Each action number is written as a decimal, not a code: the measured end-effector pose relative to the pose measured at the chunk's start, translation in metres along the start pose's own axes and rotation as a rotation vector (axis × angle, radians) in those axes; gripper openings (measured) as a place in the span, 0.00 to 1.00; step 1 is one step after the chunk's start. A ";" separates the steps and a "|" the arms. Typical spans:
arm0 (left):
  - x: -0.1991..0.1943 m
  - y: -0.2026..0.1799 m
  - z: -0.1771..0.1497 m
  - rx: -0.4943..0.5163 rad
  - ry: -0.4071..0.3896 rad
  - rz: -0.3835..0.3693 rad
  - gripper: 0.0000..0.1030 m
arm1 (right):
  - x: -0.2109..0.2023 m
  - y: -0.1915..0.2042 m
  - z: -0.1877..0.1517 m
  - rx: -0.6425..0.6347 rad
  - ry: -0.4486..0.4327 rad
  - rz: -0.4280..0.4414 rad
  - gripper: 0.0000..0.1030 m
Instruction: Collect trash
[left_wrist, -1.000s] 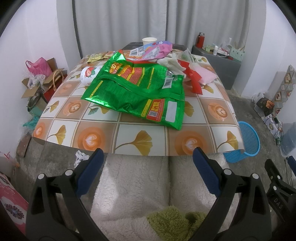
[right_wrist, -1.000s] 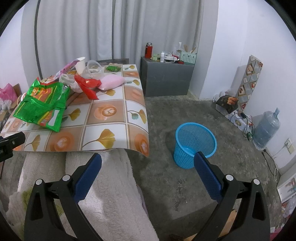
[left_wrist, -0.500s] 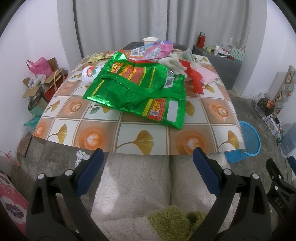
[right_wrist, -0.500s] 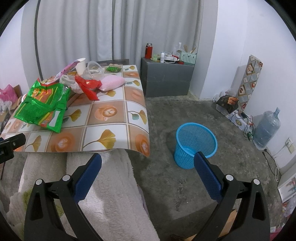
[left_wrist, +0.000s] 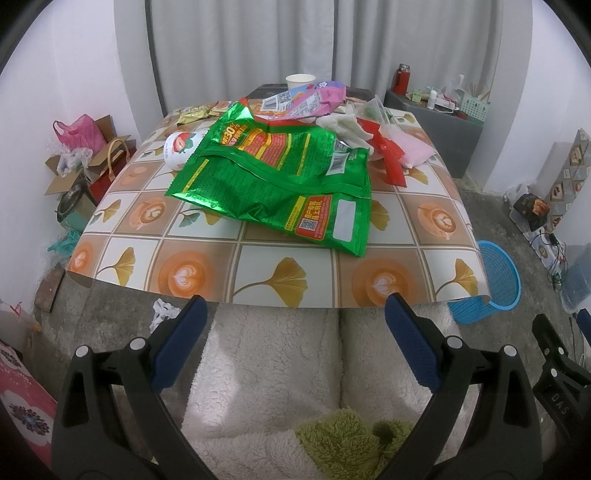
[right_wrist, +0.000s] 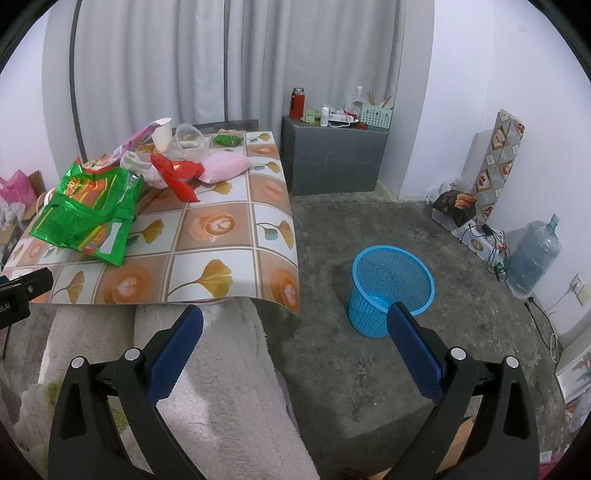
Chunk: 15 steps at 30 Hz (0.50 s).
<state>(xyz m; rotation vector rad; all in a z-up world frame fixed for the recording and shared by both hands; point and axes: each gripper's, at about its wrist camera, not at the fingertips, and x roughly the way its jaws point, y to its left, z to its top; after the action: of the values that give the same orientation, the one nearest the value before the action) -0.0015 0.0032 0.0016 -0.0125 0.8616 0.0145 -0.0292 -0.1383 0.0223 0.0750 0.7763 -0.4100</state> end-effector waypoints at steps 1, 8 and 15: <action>0.000 0.000 0.000 0.000 0.000 0.000 0.90 | 0.000 -0.001 -0.001 0.000 0.000 0.000 0.94; 0.000 0.000 0.000 0.001 0.000 0.000 0.90 | 0.000 -0.001 -0.001 0.001 -0.001 0.002 0.94; 0.000 0.000 0.000 0.000 0.000 0.001 0.90 | 0.000 -0.002 -0.001 0.002 -0.003 0.003 0.94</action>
<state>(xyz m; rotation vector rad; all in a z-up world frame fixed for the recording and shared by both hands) -0.0014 0.0030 0.0017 -0.0123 0.8620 0.0152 -0.0305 -0.1395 0.0218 0.0774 0.7724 -0.4081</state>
